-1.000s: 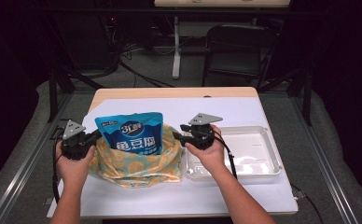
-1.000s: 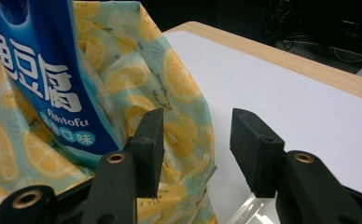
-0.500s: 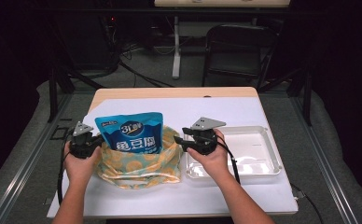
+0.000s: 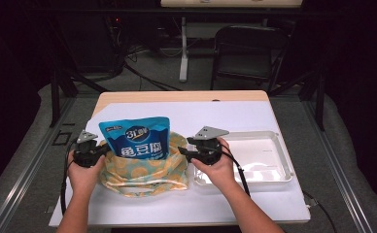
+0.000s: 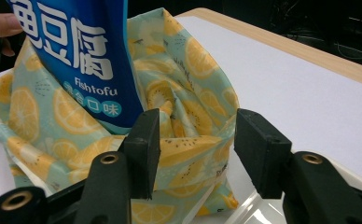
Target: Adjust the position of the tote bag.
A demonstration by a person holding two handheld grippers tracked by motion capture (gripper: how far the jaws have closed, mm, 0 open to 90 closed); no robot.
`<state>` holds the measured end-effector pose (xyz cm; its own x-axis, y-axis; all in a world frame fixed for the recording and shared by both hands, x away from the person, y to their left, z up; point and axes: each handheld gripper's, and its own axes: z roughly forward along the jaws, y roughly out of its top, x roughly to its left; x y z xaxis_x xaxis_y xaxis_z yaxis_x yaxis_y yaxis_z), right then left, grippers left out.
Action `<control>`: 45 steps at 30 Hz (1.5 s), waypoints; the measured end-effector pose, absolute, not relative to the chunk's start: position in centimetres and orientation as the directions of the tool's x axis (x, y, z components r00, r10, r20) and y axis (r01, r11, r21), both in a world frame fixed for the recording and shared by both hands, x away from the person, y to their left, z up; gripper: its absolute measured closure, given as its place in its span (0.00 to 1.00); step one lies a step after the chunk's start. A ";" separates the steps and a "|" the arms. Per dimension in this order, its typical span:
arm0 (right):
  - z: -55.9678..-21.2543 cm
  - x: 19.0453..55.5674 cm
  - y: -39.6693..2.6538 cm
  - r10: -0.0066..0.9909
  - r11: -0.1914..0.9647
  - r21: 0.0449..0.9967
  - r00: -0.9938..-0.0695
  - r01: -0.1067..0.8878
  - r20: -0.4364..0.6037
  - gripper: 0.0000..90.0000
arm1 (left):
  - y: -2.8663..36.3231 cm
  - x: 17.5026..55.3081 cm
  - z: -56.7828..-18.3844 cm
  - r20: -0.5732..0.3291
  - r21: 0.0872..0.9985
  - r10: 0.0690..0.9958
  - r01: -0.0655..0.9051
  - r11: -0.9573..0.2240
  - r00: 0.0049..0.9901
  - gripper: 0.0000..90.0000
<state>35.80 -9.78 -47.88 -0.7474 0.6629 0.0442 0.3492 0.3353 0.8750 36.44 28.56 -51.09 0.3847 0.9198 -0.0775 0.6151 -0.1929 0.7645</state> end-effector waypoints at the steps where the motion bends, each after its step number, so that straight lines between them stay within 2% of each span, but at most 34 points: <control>1: -47.9 35.8 -9.7 0.665 0.336 0.874 -0.746 0.351 0.045 0.56 | 28.5 36.4 -51.1 -0.075 0.761 0.921 0.619 -0.195 0.383 1.00; 9: -48.7 36.4 -9.5 0.671 0.340 0.864 -0.740 0.372 0.055 0.55 | 28.5 36.3 -52.0 -0.053 0.732 0.925 0.645 -0.221 0.376 1.00; 30: -50.7 37.4 -9.0 0.679 0.420 0.809 -0.734 0.410 0.020 0.86 | 30.0 36.0 -53.6 -0.065 0.690 0.942 0.697 -0.197 0.330 1.00; 40: -51.3 37.6 -8.9 0.675 0.444 0.790 -0.738 0.423 0.016 0.84 | 30.2 36.0 -54.0 -0.074 0.688 0.943 0.701 -0.187 0.324 0.98; 45: -51.5 37.6 -8.8 0.667 0.446 0.790 -0.745 0.421 0.021 0.81 | 30.5 35.9 -53.7 -0.090 0.698 0.941 0.694 -0.175 0.328 0.94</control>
